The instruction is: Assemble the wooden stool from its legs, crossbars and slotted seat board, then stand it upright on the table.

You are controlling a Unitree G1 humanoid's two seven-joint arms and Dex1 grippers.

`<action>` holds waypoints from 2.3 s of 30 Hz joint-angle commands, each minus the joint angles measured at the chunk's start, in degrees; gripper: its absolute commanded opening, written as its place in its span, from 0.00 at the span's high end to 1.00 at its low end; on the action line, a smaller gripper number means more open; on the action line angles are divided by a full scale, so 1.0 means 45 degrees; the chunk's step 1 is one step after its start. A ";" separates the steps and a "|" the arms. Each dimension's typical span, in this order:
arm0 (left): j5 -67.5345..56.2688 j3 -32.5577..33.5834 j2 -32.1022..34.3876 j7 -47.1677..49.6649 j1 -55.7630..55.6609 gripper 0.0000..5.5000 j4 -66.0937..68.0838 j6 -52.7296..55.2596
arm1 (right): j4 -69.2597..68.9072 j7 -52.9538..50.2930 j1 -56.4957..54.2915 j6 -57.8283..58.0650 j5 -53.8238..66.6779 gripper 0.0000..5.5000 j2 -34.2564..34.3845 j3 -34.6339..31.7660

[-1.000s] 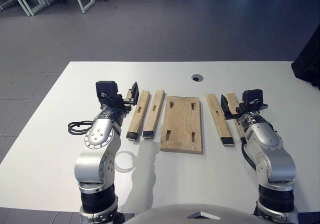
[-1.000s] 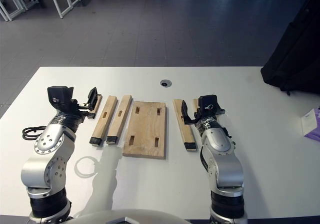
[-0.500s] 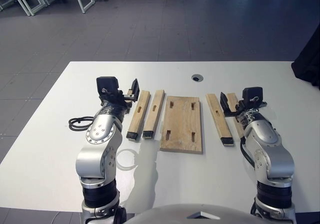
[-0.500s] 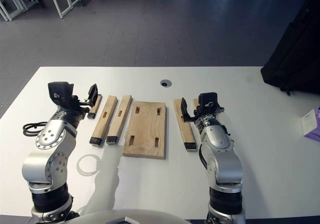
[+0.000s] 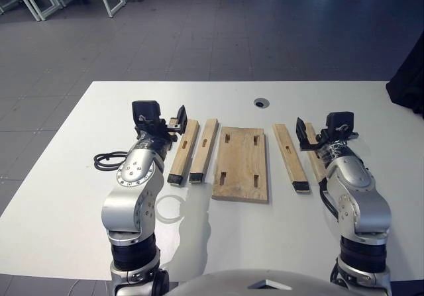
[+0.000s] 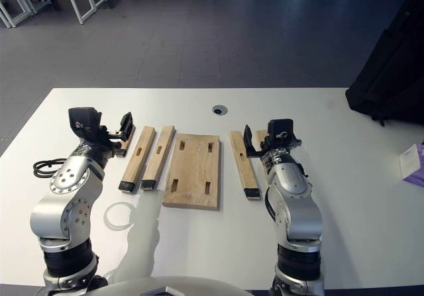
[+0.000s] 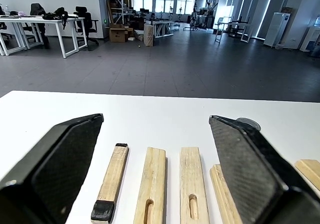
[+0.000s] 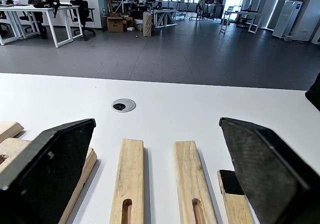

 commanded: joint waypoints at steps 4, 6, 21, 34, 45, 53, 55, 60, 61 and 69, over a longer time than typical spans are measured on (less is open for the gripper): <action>-0.0184 0.0109 0.0091 -0.0240 -0.0336 0.29 0.0334 -0.0386 | -0.0207 0.0077 0.0064 -0.0001 0.0188 0.17 0.0137 0.0111; -0.0156 0.0051 0.0054 -0.0167 -0.0176 0.29 0.0260 -0.0412 | -0.0254 0.0133 0.0056 0.0009 0.0240 0.17 0.0107 0.0087; 0.0256 -0.0138 -0.0125 0.0171 0.0411 0.29 0.0139 -0.0826 | -0.0132 0.0366 0.0147 -0.0804 0.0079 0.17 0.0075 0.0065; 0.0149 0.0284 -0.0169 0.0239 0.1226 0.29 -0.0620 -0.0508 | 0.1974 0.4420 0.2090 0.0888 0.2755 0.17 -0.3870 -0.4223; 0.0254 0.0294 -0.0334 0.0251 0.1336 0.29 -0.0744 -0.0502 | 0.5063 0.6376 0.3704 -0.1474 0.1789 0.23 -0.5637 -0.3107; 0.0238 0.0310 -0.0268 0.0210 0.1269 0.29 -0.0798 -0.0361 | 0.5913 0.6522 0.3889 -0.2314 0.1371 0.48 -0.5580 -0.2209; 0.0261 0.0248 -0.0268 0.0217 0.1216 0.29 -0.0760 -0.0339 | 0.5968 0.6456 0.3805 -0.2250 0.1420 0.49 -0.5424 -0.1975; 0.0276 0.0224 -0.0221 0.0184 0.1207 0.29 -0.0678 -0.0315 | 0.5902 0.6229 0.3806 -0.2125 0.1478 0.49 -0.5141 -0.1513; 0.0274 0.0220 -0.0222 0.0183 0.1215 0.29 -0.0688 -0.0301 | 0.5904 0.6182 0.3803 -0.2118 0.1488 0.49 -0.5102 -0.1465; 0.0274 0.0188 -0.0258 0.0216 0.1001 0.29 -0.0521 -0.0259 | 0.7008 0.5468 0.2829 -0.2241 0.1219 0.49 -0.4566 -0.0831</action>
